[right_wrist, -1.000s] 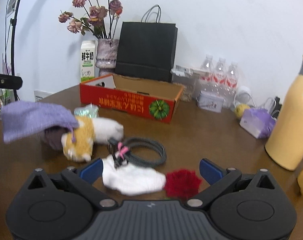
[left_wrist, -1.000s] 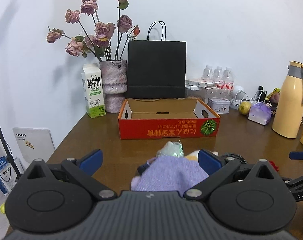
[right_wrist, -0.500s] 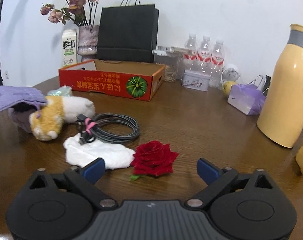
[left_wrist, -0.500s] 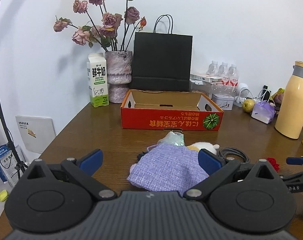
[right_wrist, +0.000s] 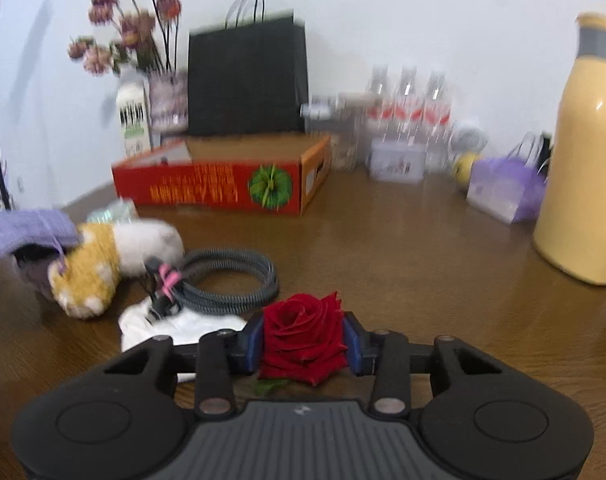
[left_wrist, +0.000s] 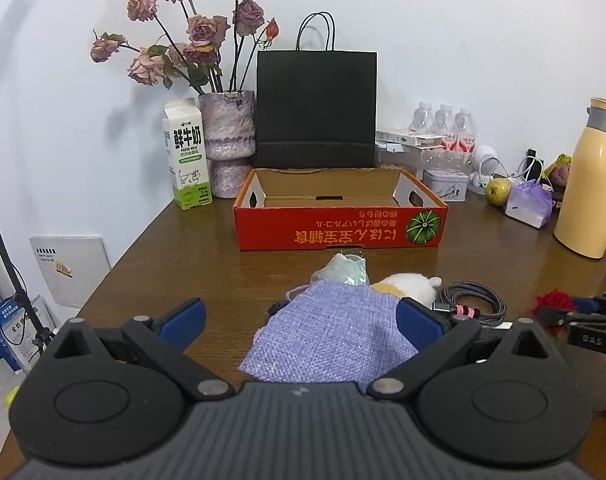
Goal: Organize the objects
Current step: 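Grasp the red rose with the right gripper while the left gripper grasps the purple pouch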
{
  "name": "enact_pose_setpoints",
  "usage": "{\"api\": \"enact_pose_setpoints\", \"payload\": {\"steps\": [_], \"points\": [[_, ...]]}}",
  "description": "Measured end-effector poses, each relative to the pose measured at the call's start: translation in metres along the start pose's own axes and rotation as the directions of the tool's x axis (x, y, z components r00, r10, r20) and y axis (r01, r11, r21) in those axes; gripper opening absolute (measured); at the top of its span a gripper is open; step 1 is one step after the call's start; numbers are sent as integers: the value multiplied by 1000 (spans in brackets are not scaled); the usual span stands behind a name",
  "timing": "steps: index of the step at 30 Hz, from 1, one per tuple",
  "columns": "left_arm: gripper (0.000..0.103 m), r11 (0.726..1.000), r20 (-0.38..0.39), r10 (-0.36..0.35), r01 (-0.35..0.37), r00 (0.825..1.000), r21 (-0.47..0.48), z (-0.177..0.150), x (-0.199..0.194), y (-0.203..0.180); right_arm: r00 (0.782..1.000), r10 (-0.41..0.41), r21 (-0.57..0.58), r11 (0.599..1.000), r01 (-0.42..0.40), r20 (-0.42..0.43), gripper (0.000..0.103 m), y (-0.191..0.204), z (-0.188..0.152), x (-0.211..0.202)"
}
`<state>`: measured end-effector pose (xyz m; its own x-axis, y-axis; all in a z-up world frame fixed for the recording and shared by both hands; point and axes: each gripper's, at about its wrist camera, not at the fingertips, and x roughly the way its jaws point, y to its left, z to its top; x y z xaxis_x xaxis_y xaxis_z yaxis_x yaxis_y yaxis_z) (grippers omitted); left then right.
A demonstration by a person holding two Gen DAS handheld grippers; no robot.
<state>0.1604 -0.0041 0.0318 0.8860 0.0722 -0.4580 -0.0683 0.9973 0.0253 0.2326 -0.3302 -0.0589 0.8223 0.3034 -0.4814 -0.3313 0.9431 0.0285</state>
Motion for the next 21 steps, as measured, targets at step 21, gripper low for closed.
{"api": "enact_pose_setpoints", "payload": {"steps": [21], "points": [[103, 945, -346, -20, 131, 938, 299, 36, 50, -53, 987, 15, 28, 999, -19, 160, 39, 21, -11, -37]]}}
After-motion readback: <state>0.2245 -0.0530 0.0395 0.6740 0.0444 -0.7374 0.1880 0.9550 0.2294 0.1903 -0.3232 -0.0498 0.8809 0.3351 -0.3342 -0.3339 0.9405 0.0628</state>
